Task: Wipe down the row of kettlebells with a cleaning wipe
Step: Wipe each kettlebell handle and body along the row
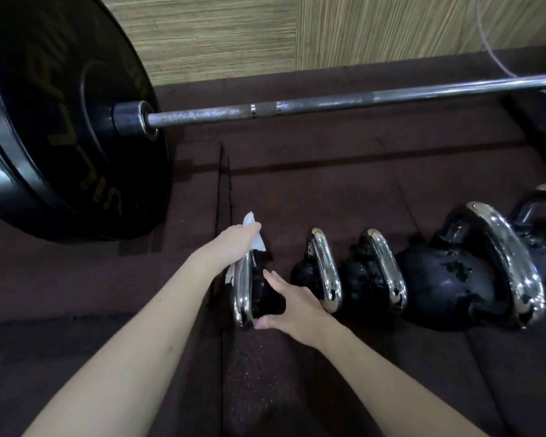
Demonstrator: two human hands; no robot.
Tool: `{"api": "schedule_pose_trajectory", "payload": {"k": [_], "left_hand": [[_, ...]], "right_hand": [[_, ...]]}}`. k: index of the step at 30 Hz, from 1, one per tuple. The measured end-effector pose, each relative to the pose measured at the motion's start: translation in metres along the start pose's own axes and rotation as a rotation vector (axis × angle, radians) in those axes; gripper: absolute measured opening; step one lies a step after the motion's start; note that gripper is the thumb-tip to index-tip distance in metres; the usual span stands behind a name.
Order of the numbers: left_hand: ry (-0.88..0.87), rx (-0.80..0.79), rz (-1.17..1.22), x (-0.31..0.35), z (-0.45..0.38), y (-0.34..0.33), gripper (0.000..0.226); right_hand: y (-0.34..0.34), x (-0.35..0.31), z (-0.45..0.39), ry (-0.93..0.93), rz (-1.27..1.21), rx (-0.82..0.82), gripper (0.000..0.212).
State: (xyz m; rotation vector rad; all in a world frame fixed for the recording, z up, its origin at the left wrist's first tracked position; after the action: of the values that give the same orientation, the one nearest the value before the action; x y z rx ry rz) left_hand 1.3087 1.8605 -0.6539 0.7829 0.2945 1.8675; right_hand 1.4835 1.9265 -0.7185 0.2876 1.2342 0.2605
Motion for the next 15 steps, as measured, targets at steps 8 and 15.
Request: {"api": "schedule_pose_trajectory", "payload": {"k": [8, 15], "left_hand": [[-0.371, 0.127, 0.096, -0.097, 0.08, -0.035, 0.051], [-0.414, 0.111, 0.194, -0.125, 0.106, -0.064, 0.055]], "right_hand": [[0.001, -0.002, -0.006, 0.001, 0.107, 0.013, 0.109], [-0.001, 0.001, -0.002, 0.038, 0.131, 0.0, 0.098]]}}
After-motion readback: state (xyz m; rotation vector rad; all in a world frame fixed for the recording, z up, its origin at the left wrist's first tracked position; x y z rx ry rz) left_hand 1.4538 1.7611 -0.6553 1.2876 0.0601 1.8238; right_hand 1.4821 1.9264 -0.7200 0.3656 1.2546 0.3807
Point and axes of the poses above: each hand's wrist, its own z-axis away from the middle knuckle, its own y-axis out of the back of the hand, x = y × z, the point moved 3 cm from there along -z, towards the middle knuckle, and after that the axes turned 14 degrees about y, right-handed, at the moved point
